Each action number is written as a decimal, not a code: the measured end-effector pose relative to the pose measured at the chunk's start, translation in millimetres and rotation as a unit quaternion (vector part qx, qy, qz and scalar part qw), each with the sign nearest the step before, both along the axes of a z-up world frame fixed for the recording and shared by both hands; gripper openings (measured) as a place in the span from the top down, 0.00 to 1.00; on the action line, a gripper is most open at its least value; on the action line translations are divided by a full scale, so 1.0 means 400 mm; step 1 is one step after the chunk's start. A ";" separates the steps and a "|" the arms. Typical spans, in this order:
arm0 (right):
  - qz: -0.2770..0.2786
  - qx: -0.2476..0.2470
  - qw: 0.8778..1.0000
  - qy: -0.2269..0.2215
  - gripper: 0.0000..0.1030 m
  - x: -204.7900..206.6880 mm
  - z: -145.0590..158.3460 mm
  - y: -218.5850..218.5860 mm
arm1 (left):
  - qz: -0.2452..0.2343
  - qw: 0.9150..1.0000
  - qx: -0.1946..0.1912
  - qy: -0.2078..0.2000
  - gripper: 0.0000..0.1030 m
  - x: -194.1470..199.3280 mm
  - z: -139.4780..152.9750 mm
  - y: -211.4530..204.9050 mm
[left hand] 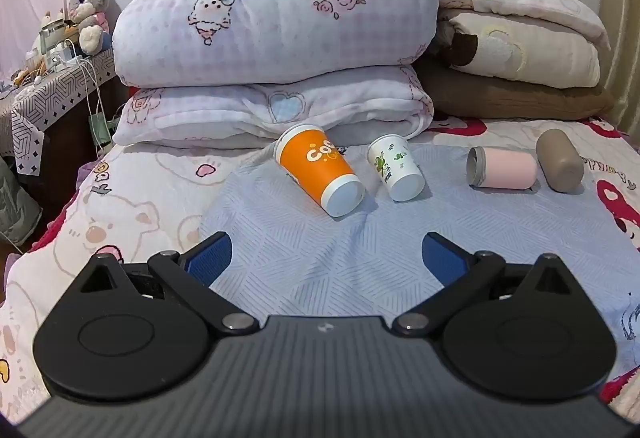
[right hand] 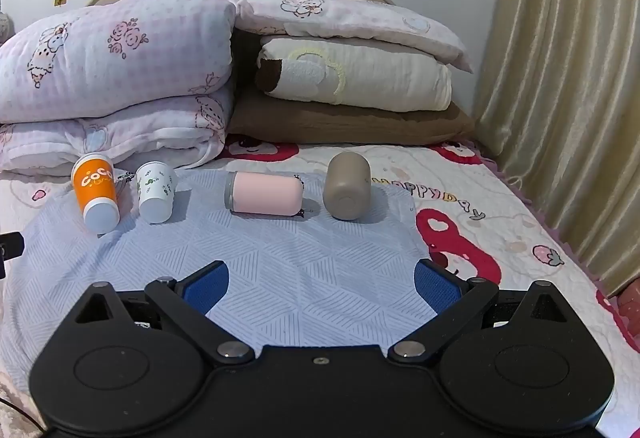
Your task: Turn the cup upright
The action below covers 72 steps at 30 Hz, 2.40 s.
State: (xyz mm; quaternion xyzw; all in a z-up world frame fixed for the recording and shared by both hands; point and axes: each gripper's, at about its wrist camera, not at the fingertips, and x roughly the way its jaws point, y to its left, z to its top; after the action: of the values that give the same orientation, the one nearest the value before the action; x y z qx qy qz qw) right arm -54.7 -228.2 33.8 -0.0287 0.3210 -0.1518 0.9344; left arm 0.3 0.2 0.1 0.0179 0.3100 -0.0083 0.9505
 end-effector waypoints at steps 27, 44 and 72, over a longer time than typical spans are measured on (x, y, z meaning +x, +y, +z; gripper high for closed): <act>-0.001 -0.007 1.000 -0.006 0.02 -0.002 0.002 0.009 | 0.005 1.000 0.004 -0.004 0.00 0.001 -0.016 0.006; -0.001 -0.009 1.000 -0.005 0.02 -0.003 -0.004 0.008 | 0.007 1.000 0.024 0.000 0.00 0.000 -0.023 -0.002; -0.001 -0.021 1.000 0.005 0.02 0.003 -0.011 0.009 | -0.014 0.999 0.022 -0.019 0.00 -0.013 -0.012 -0.014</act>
State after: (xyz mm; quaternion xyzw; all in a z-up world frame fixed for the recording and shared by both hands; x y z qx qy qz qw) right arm -53.7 -224.6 29.5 -0.0487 0.3223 -0.1598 0.9318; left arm -4.9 -5.5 -4.6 0.0432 0.2917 -0.0140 0.9554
